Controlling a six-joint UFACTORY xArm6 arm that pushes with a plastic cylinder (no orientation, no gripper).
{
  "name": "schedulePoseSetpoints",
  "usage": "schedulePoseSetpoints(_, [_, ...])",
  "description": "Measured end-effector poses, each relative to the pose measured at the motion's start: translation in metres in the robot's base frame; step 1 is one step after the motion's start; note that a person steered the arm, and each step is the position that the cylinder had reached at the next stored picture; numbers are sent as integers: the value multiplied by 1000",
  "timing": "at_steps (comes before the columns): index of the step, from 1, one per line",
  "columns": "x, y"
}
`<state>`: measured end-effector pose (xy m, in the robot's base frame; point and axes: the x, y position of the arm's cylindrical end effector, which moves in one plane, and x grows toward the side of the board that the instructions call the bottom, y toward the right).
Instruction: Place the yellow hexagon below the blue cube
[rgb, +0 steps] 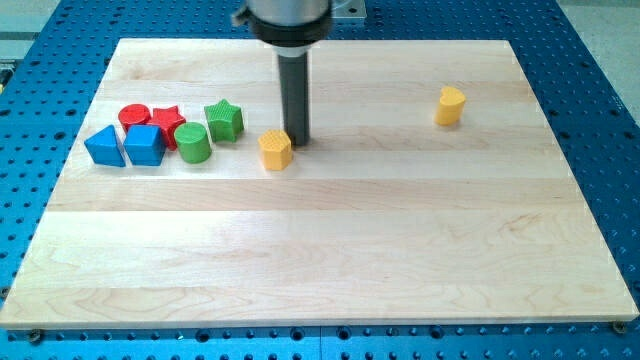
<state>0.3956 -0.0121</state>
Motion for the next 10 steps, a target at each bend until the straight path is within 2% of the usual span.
schedulePoseSetpoints(1, [15, -12])
schedulePoseSetpoints(3, [29, -124])
schedulePoseSetpoints(4, [58, -108])
schedulePoseSetpoints(5, [108, -82])
schedulePoseSetpoints(6, [117, -88])
schedulePoseSetpoints(7, [101, -99])
schedulePoseSetpoints(9, [98, -212])
schedulePoseSetpoints(10, [101, -211])
